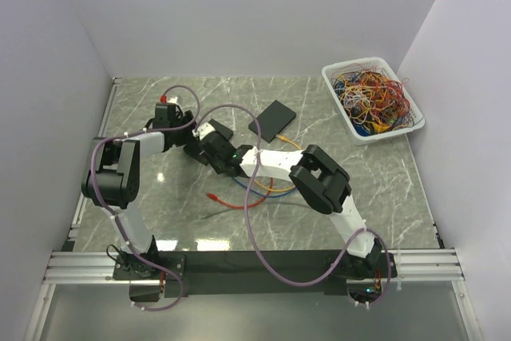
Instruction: Insert the plug into the switch port
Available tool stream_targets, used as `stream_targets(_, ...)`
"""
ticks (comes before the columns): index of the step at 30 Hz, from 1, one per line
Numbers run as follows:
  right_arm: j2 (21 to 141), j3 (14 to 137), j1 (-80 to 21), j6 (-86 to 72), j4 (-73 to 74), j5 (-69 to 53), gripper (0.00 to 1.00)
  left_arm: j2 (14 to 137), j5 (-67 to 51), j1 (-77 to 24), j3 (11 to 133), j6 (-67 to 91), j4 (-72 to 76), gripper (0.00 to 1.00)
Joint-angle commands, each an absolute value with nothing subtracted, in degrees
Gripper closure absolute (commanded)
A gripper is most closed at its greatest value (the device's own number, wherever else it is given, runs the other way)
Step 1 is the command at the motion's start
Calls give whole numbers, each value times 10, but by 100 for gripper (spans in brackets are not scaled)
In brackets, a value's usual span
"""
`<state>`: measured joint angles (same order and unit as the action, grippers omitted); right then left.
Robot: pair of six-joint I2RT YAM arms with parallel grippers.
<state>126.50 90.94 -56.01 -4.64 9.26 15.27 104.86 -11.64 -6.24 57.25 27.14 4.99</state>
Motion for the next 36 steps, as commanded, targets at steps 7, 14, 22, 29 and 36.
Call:
stream_targets(7, 1187, 837, -563, -6, -53, 65, 100, 1064, -197, -77, 551, 272, -15, 44)
stream_targets(14, 1171, 820, -570, -4, -61, 26, 100, 1024, -150, -79, 499, 287, -36, 44)
stream_targets(22, 1204, 861, -570, -16, -22, 59, 100, 977, -105, -117, 468, 310, -42, 44)
stream_targets(29, 1196, 846, -570, -12, -40, 48, 100, 969, -108, -132, 446, 347, -26, 44)
stream_targets(36, 1172, 795, -567, 18, -68, 14, 100, 929, -117, -159, 394, 399, 14, 43)
